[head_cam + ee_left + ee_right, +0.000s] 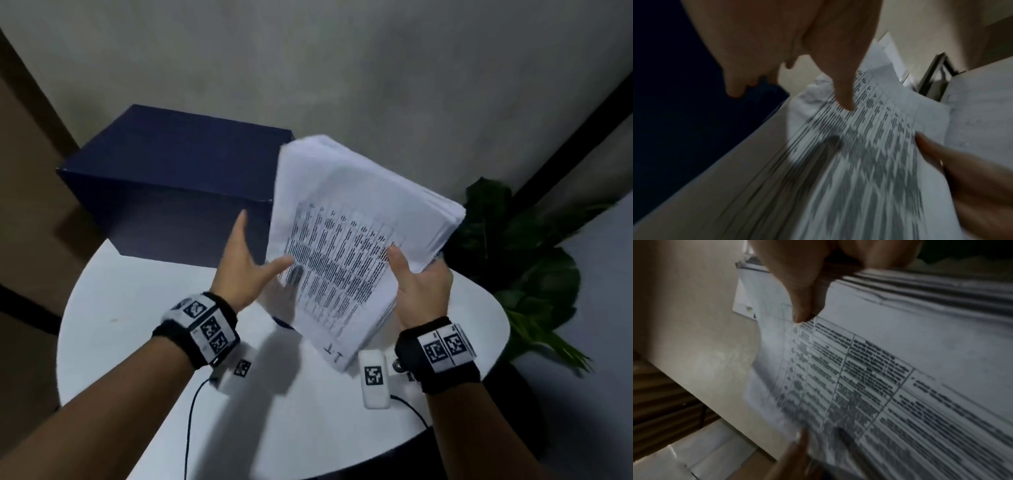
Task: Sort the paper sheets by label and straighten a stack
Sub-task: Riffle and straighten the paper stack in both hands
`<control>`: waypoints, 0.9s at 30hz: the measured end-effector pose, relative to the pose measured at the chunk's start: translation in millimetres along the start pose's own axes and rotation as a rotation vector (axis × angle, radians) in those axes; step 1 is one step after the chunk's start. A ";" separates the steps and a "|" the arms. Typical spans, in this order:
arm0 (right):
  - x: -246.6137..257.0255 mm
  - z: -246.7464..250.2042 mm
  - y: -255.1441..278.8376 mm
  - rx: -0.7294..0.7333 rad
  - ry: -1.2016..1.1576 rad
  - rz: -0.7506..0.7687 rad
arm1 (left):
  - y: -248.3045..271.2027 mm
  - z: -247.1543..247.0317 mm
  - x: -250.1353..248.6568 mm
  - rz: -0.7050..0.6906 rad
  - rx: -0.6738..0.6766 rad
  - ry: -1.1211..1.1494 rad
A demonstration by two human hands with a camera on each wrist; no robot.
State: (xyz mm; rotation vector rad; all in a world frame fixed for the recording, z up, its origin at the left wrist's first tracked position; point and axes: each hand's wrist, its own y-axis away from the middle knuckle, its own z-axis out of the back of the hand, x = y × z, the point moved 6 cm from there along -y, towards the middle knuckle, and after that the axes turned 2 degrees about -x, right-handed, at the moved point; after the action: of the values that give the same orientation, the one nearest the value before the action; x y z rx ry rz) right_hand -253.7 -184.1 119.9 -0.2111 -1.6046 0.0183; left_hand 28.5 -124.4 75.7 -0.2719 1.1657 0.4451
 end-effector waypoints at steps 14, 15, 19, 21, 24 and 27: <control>23.3 -6.2 -11.0 0.069 0.159 0.151 | -3.2 1.5 -70.0 -0.251 -0.108 0.298; 16.3 -6.1 -5.5 0.067 0.163 0.142 | 2.7 -0.7 -62.6 -0.248 -0.120 0.281; -22.5 -1.7 17.6 0.034 0.146 -0.020 | 17.8 -22.7 -9.5 -0.085 0.074 0.302; -26.4 -0.2 19.7 -0.017 0.079 -0.073 | 20.4 -31.2 1.6 -0.046 0.122 0.297; -15.7 -4.7 16.7 -0.033 0.029 -0.049 | 17.3 -38.8 -5.4 -0.042 0.128 0.428; -2.5 -6.1 10.8 -0.093 -0.018 0.033 | 13.8 -34.1 -18.2 -0.125 0.071 0.510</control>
State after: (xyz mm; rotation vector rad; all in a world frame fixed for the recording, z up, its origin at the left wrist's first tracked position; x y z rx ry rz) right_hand -246.3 -174.6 116.2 -0.3102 -1.6216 -0.0288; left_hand -11.8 -130.4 80.1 -0.4087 1.6477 0.2267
